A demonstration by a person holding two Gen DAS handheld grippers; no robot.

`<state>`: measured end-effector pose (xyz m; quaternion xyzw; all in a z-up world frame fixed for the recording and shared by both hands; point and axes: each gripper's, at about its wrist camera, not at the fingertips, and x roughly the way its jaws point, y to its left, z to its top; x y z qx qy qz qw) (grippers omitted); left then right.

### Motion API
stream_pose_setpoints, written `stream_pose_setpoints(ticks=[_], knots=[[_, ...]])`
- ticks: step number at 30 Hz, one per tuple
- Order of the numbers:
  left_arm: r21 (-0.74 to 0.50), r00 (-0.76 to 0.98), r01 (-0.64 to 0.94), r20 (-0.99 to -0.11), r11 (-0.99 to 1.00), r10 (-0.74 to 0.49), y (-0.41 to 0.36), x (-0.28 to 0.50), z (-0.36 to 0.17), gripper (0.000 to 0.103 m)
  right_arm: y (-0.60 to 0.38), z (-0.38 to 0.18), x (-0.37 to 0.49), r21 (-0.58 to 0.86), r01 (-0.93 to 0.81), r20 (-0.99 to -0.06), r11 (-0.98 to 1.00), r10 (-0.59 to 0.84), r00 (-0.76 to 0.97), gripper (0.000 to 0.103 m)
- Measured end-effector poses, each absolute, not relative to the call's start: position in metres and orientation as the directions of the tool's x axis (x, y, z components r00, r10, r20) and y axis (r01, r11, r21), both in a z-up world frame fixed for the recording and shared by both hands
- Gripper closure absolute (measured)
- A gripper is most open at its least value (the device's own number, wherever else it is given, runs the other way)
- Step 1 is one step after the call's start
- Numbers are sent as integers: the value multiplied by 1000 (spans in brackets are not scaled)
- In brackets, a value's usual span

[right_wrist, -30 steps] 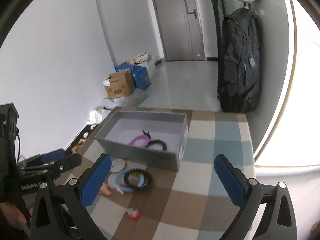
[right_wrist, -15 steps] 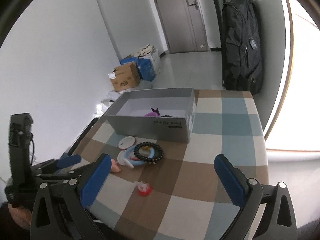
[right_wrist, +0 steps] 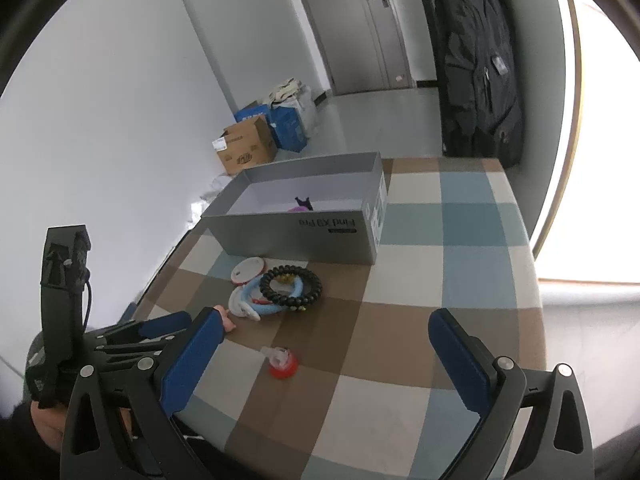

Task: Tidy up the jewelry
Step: 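Lower the left gripper onto the pink-and-yellow toy figure and close it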

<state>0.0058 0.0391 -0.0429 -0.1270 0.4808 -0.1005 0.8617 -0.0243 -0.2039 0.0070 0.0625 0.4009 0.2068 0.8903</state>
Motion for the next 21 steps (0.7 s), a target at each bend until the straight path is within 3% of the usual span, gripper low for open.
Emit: stream_pose_setpoints(ticks=[5,9,14,18,21], knots=[[-351,522,36,-792,936,-317,44,10,-44,35,-202,3,-20,290,-315,-696,904,425,579,0],[-366,522,39,-786,930,-331,45,14,-45,48,-200,2,-20,285,-321,-701,903,425,573,0],[-359,513,55,-790,932,-335,41,17,-46,49,-200,-1,-18,286,-319,-706,904,424,567,0],[-366,513,48,-789,929,-337,43,19,-47,66,-201,-3,-16,293,-313,-710,903,425,561,0],[-387,507,43,-786,921,-354,45,20,-48,71,-200,-4,-15,290,-315,-714,904,424,557,0]])
